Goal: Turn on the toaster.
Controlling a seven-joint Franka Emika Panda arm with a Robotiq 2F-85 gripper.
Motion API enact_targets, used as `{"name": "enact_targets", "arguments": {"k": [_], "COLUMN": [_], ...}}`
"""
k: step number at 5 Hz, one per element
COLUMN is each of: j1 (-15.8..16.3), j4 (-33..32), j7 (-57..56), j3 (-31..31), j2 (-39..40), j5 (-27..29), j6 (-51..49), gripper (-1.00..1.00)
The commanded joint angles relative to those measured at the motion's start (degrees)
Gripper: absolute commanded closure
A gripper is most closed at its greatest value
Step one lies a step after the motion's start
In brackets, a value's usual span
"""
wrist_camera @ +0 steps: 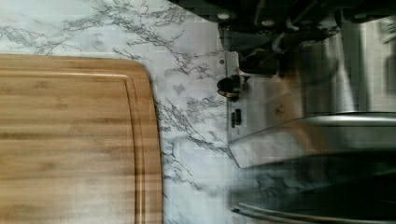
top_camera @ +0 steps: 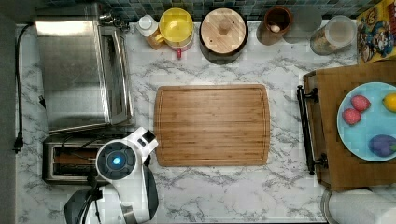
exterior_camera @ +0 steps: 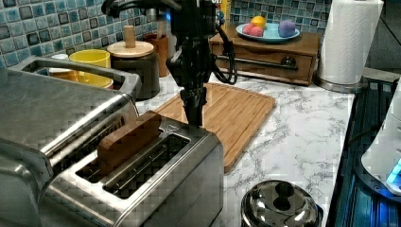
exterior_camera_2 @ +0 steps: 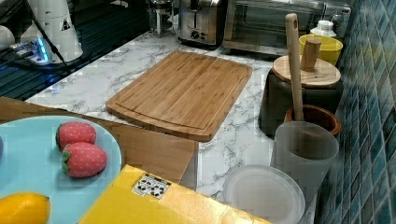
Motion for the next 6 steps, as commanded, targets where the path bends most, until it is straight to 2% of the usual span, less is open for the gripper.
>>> {"name": "enact_targets", "arguments": {"k": [1,2,4,5,6], "j1": [-0.6,-0.3,2.0,3.8,4.0], "j4": [2.9,3.5,0.1,-6.6,-10.7], "j7": [-1.7,-2.6,-0.9,5.6,11.0], "j3": [0.2,0.7,4.9,6.8,7.9], "j2": [1.8,3.2,7.2,9.9,16.9], "j5": [0.2,0.1,-5.1,-10.1,-15.3], "j6": [1.4,-1.0,0.6,6.8,8.1], "gripper": [1.0,1.0,1.0,1.0,1.0]}}
